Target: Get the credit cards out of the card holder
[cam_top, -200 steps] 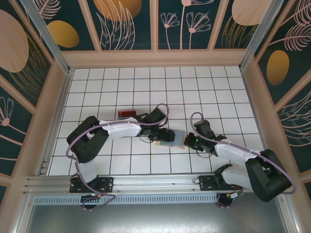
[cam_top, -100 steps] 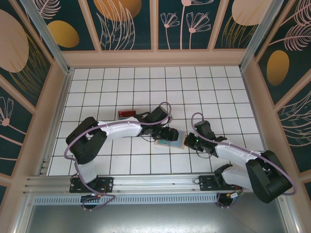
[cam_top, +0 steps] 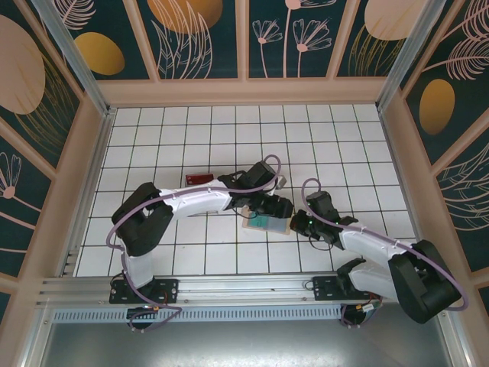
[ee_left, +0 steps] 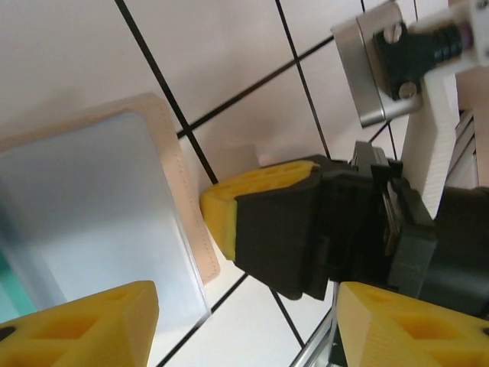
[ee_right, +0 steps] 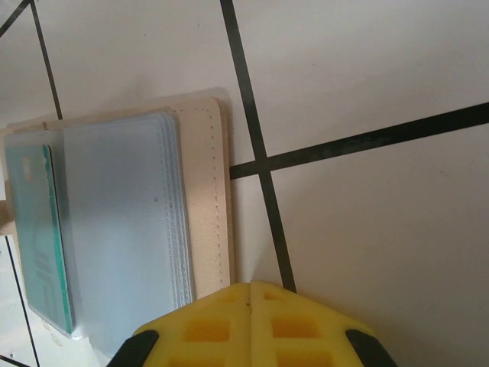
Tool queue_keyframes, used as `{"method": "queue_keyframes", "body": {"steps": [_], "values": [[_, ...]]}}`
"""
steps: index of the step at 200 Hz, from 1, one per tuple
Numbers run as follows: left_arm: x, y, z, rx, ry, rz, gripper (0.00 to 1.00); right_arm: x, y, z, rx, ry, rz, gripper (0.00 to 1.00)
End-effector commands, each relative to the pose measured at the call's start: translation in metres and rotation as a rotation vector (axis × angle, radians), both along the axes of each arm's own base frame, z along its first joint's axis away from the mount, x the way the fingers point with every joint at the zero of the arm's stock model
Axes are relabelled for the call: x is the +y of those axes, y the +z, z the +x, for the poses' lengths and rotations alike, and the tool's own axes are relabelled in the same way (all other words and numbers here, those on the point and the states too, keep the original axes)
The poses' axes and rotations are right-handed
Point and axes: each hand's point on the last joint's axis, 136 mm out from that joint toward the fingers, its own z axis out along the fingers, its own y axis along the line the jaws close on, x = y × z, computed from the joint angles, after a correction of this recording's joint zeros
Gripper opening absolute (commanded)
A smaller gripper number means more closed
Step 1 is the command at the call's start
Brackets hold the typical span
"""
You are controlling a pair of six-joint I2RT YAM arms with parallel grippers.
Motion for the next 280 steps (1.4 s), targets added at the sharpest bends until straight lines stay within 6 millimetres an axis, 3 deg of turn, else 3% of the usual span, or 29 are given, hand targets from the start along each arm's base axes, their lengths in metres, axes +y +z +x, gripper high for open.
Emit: {"method": "queue_keyframes", "body": {"steps": [1,28,65,99,135,169,280], "values": [[0.004,0.000,0.000,-0.025,-0.012,0.025,0.61,-0.014,-0.008,-0.006,0.025,-0.045,-0.049,0.00],[0.031,-0.006,0.010,-0.052,0.051,0.084,0.49,-0.006,0.011,0.003,-0.023,-0.034,-0.012,0.00],[0.084,-0.024,0.027,-0.041,0.167,0.151,0.37,0.023,0.051,0.019,-0.119,0.039,0.130,0.03],[0.100,-0.042,0.026,-0.021,0.181,0.190,0.27,0.049,0.067,0.024,-0.131,0.111,0.218,0.04],[0.104,-0.059,0.025,0.000,0.190,0.227,0.22,0.073,0.065,0.025,-0.081,0.171,0.293,0.07],[0.107,-0.070,0.024,0.011,0.197,0.248,0.22,0.083,0.051,0.025,-0.019,0.186,0.297,0.09],[0.108,-0.085,0.018,0.056,0.210,0.254,0.22,0.092,0.022,0.018,0.071,0.200,0.284,0.12]]}}
